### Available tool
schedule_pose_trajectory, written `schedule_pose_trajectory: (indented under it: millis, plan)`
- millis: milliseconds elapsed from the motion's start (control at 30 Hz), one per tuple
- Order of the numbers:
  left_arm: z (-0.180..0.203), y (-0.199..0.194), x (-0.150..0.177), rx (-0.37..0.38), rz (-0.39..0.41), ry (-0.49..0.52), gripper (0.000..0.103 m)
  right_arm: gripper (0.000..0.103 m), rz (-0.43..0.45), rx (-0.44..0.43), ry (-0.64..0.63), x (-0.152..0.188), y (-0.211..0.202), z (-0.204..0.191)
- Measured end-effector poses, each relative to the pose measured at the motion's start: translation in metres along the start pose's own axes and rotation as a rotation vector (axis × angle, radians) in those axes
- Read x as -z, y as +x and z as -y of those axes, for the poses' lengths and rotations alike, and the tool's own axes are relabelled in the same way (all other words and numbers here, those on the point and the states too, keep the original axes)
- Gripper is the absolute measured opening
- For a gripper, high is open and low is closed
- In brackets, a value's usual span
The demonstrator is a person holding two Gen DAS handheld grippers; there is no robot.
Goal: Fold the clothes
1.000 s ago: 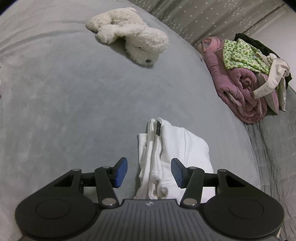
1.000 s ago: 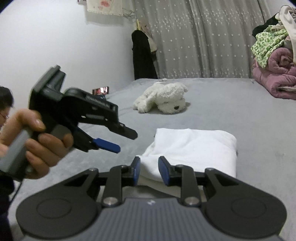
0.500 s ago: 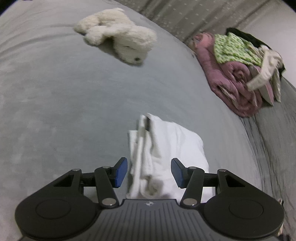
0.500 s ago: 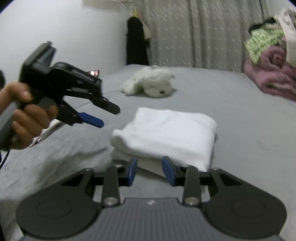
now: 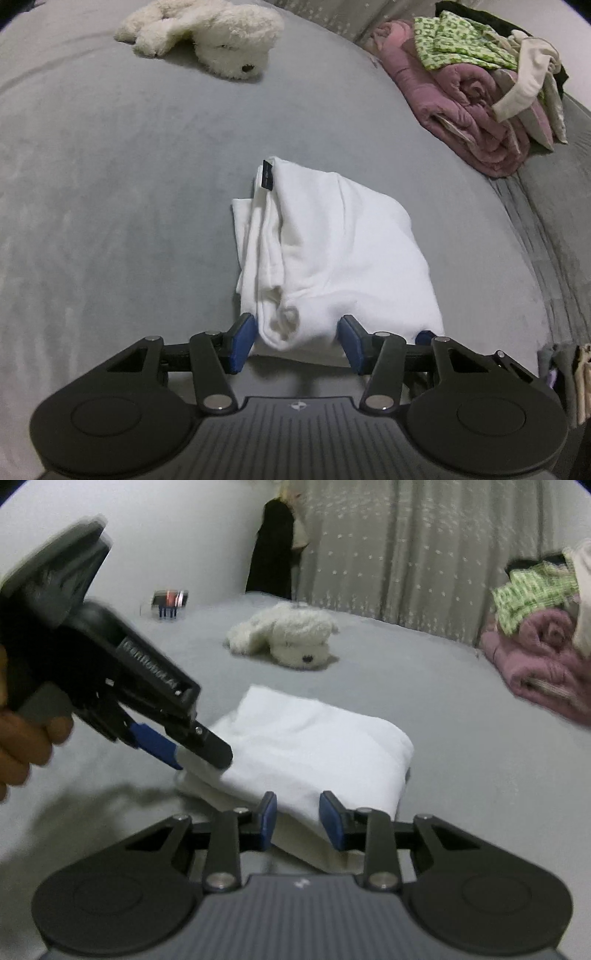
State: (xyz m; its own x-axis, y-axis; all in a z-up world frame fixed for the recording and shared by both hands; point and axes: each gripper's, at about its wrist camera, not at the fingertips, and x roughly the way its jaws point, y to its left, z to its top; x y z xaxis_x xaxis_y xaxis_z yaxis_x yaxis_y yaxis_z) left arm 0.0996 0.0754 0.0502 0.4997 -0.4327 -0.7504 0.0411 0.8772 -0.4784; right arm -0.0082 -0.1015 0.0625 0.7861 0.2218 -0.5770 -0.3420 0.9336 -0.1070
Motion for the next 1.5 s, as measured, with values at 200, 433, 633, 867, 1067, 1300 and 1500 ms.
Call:
schedule_pose_trajectory:
  millis: [200, 433, 633, 867, 1067, 1300, 1500]
  plan:
    - [0.005, 0.002, 0.001, -0.021, 0.034, 0.027, 0.026, 0.025, -0.056, 0.024, -0.183, 0.007, 0.026, -0.025]
    - [0.022, -0.023, -0.003, -0.037, 0.168, 0.153, 0.020, 0.023, -0.043, 0.007, -0.158, -0.001, 0.036, -0.034]
    - [0.004, 0.003, -0.003, -0.082, 0.037, 0.120, 0.024, 0.024, -0.036, -0.026, -0.083, -0.003, 0.030, -0.024]
    - [0.002, 0.004, -0.004, -0.047, 0.016, 0.088, 0.024, 0.024, 0.011, -0.052, 0.063, -0.013, 0.014, 0.005]
    - [-0.004, 0.003, -0.006, -0.015, -0.002, 0.057, 0.024, 0.021, -0.027, -0.048, 0.189, -0.037, 0.030, 0.037]
    - [-0.011, -0.005, -0.013, 0.040, -0.029, 0.016, 0.025, 0.018, -0.162, -0.068, 0.167, -0.023, 0.051, 0.043]
    - [-0.001, -0.026, -0.014, 0.034, 0.133, 0.065, 0.025, 0.018, -0.135, -0.045, 0.134, -0.017, 0.053, 0.034]
